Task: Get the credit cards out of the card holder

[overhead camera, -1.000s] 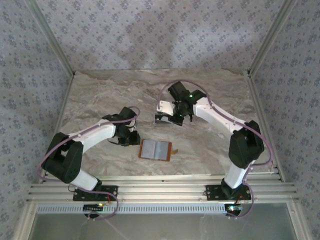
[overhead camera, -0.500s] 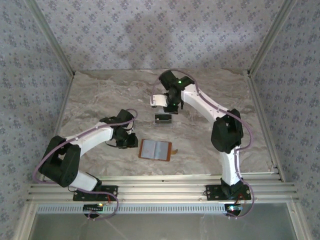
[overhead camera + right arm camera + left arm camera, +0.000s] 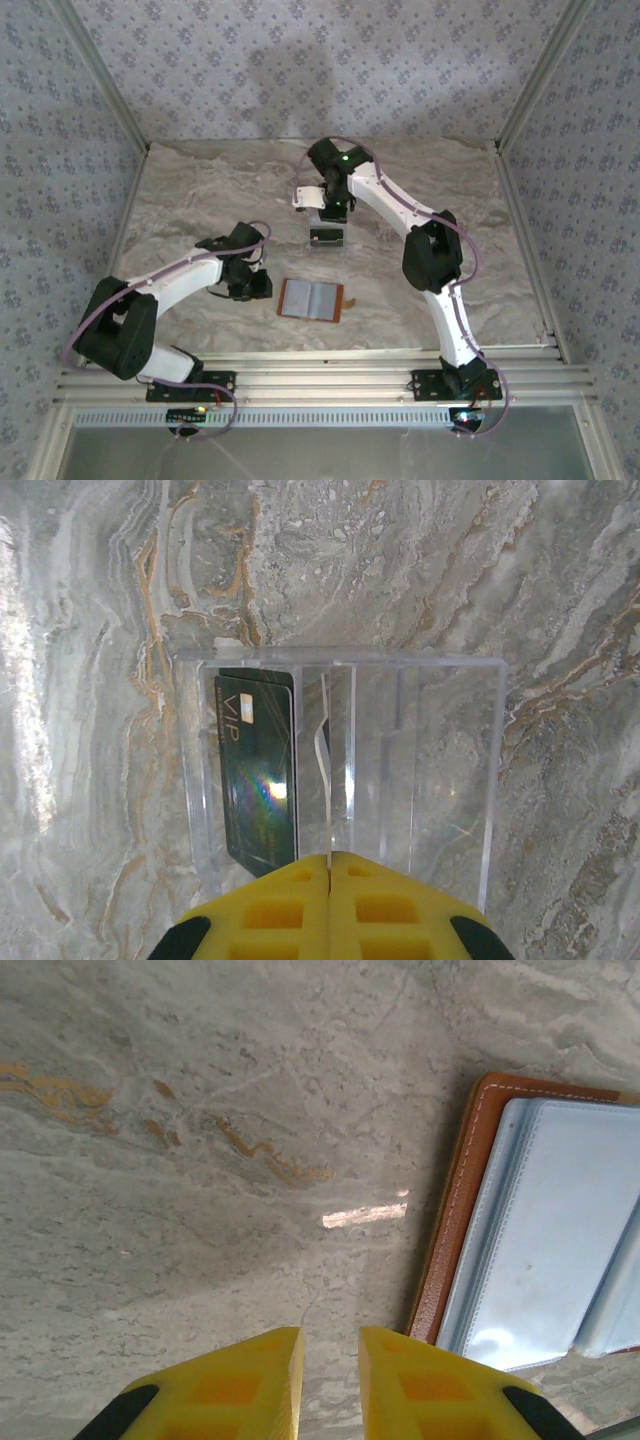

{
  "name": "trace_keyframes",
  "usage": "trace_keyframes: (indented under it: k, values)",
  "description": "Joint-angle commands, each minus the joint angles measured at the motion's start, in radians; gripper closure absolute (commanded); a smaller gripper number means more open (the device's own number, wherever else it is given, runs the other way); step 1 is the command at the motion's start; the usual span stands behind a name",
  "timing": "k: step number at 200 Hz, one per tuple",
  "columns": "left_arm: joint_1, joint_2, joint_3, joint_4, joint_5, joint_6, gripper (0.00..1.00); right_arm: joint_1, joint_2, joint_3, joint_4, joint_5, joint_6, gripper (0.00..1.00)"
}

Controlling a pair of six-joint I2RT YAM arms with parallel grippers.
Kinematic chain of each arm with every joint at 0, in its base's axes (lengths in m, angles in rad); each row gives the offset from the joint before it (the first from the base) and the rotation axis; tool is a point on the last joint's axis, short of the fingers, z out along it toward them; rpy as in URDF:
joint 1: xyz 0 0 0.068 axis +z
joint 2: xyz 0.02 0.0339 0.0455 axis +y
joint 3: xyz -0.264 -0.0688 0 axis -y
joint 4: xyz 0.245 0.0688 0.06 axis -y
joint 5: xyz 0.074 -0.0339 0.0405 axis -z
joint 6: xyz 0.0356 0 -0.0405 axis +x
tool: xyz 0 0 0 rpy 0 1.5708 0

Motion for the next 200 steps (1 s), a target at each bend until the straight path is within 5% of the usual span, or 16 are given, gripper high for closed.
trace_keyframes:
  k: [1, 71, 86, 104, 200]
  values:
    - [0.007, -0.026, -0.003, -0.011, 0.000, -0.006, 0.78, -0.003, 0.046, 0.043, -0.075, 0.024, -0.129, 1.00]
    - [0.008, -0.021, 0.004, -0.015, -0.001, -0.009, 0.78, 0.001, 0.097, 0.042, -0.094, -0.015, -0.131, 1.00]
    - [0.008, -0.020, 0.009, -0.020, -0.004, -0.006, 0.78, 0.003, 0.098, 0.040, -0.068, -0.003, -0.131, 0.78]
    - [0.007, -0.024, 0.011, -0.027, -0.004, -0.010, 0.78, -0.004, 0.081, 0.040, -0.040, 0.004, -0.123, 0.66]
    - [0.007, -0.020, 0.018, -0.024, 0.000, -0.013, 0.77, -0.021, -0.015, -0.040, 0.146, 0.065, -0.085, 0.59]
